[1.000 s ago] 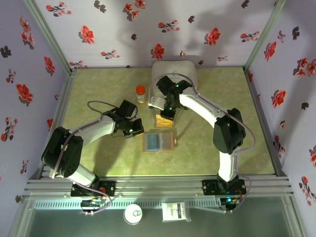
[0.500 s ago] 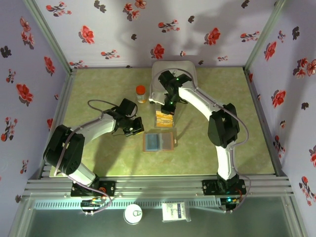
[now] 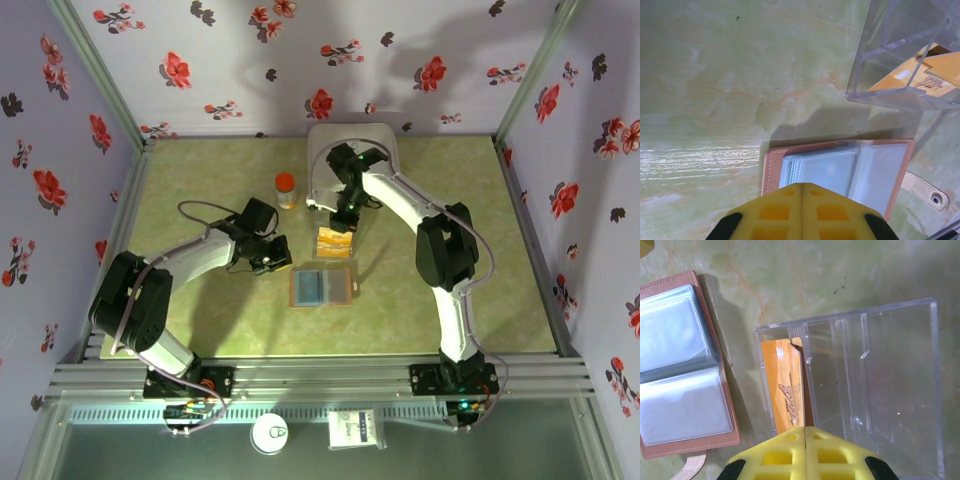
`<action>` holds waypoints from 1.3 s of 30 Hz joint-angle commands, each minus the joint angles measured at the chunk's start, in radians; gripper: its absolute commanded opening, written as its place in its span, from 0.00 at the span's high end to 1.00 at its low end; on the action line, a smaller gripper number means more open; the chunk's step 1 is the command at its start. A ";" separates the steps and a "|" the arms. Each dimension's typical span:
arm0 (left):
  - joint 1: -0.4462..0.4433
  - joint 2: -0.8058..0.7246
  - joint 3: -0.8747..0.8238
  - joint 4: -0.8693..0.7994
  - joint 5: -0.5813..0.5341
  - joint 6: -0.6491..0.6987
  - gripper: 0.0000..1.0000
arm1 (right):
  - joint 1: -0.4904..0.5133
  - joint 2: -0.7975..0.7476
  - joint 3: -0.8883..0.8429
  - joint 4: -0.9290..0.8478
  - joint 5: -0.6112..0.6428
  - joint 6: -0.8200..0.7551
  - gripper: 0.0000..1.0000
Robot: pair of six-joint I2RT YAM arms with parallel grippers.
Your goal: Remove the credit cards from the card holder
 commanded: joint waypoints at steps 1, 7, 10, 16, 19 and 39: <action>0.010 0.008 0.017 -0.014 0.006 0.023 1.00 | -0.008 0.027 0.015 -0.040 -0.020 -0.027 1.00; 0.010 0.008 0.017 -0.011 0.006 0.019 1.00 | -0.007 0.041 0.017 -0.034 -0.031 -0.013 0.91; 0.009 0.012 0.021 -0.013 0.007 0.021 1.00 | -0.008 0.029 0.021 -0.034 -0.047 -0.006 0.84; 0.010 0.017 0.026 -0.013 0.010 0.026 1.00 | -0.007 -0.030 -0.007 0.008 -0.062 0.029 0.80; 0.010 0.020 0.022 -0.007 0.011 0.026 1.00 | -0.007 -0.076 -0.058 0.074 -0.064 0.076 0.81; 0.005 0.017 -0.027 0.021 0.028 0.015 1.00 | 0.075 -0.366 -0.577 0.748 0.015 0.946 0.85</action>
